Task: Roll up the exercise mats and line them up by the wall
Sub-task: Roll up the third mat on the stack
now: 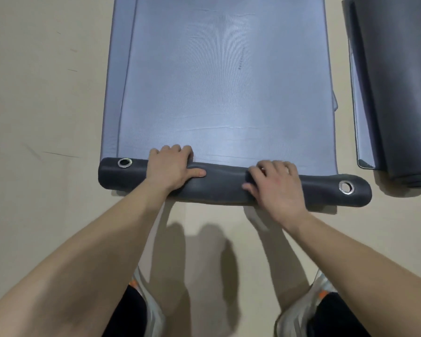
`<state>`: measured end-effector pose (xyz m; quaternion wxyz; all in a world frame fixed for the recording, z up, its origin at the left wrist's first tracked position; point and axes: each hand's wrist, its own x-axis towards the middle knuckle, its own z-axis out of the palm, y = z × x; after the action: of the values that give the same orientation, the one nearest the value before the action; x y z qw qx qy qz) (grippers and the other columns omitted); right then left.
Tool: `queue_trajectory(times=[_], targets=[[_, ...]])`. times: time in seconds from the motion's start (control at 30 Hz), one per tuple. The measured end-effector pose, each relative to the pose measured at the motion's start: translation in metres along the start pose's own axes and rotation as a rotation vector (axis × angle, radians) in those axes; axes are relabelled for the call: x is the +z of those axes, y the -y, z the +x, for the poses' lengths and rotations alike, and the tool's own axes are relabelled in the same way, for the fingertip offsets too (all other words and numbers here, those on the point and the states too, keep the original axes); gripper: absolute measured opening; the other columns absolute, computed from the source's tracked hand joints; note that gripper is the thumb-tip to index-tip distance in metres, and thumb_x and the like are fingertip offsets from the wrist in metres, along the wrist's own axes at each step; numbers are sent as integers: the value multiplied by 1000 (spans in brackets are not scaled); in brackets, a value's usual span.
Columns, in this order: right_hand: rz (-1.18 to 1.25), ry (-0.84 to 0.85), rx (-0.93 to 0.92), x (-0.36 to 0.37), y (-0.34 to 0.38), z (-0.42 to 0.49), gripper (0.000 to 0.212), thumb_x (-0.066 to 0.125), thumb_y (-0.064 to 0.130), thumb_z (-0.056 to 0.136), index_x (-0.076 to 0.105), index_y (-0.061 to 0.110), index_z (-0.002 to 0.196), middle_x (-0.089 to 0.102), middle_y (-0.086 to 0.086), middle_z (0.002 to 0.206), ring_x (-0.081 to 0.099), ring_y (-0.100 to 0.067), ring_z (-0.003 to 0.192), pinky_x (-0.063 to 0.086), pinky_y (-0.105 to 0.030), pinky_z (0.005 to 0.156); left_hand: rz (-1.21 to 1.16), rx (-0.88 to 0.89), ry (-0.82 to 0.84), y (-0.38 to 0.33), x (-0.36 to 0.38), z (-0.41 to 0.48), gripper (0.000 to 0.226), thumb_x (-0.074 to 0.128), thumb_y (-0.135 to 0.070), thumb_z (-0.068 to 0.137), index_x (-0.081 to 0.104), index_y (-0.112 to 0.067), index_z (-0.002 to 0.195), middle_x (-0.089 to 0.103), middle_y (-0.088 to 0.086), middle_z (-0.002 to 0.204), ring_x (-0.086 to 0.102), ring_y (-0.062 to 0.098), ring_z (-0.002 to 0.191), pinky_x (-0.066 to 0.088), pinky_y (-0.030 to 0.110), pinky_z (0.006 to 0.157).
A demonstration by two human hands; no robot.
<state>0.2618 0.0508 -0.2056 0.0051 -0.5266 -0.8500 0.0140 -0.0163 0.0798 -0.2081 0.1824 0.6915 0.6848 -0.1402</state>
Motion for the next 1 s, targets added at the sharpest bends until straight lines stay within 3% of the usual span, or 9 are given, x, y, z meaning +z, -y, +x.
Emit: queue_trajectory(times=[0.1,0.17,0.27,0.33,0.43,0.53,0.7,0.87,1.0], targets=[[-52,191,-39,15,5,-23,114,68,80,69,39,5,150,45,-16,150,42,-39,138,23,-53,119,-63,-86,-212,-21,15,-13,46,56,-70,89,59,-28,109,57,1,112,52,29,108,33,46,95],[-76,280,-63,15,-4,-15,129,67,87,64,28,7,157,37,-14,158,31,-36,147,15,-51,124,-141,-11,-355,-29,28,-31,44,53,-62,93,64,-27,117,58,4,121,54,32,115,27,52,108],[-61,390,-100,3,-10,18,122,49,90,69,26,10,159,38,-8,157,30,-30,148,11,-46,125,89,146,-175,-17,49,-55,108,48,-88,76,28,-23,160,25,10,167,20,34,153,1,59,122],[-68,426,-104,-3,-10,28,120,39,90,70,22,12,160,32,-7,162,23,-29,152,6,-48,127,176,201,-90,-5,51,-50,127,61,-88,67,9,-24,164,9,8,172,7,32,158,3,56,124],[-155,345,29,-6,-10,14,112,52,86,75,29,14,156,31,-12,161,20,-41,151,8,-62,122,70,276,-158,3,35,-24,102,77,-62,72,32,-31,158,39,6,159,35,30,146,21,49,119],[-164,299,80,3,-15,1,102,58,80,78,33,18,154,39,-10,153,29,-46,142,16,-68,115,-31,289,-91,7,23,-6,92,76,-55,71,40,-37,153,44,3,152,41,27,138,27,46,117],[-176,378,-65,-7,-44,38,102,17,95,74,42,24,143,59,-2,129,56,-32,115,38,-48,104,-110,213,-14,9,-7,-5,98,75,-73,70,38,-36,153,45,-4,145,42,22,131,45,41,100],[-115,549,-114,-28,-40,33,89,32,94,77,47,30,137,60,2,115,62,-25,98,48,-38,75,-180,185,67,8,-15,-34,71,67,-78,74,52,-35,128,63,-12,117,59,15,105,49,36,85],[13,579,-12,-34,-32,12,87,45,87,82,44,27,145,60,0,128,58,-27,115,44,-43,103,-190,173,217,9,-24,-31,68,73,-77,70,57,-37,123,66,-13,116,59,15,97,47,34,81]])
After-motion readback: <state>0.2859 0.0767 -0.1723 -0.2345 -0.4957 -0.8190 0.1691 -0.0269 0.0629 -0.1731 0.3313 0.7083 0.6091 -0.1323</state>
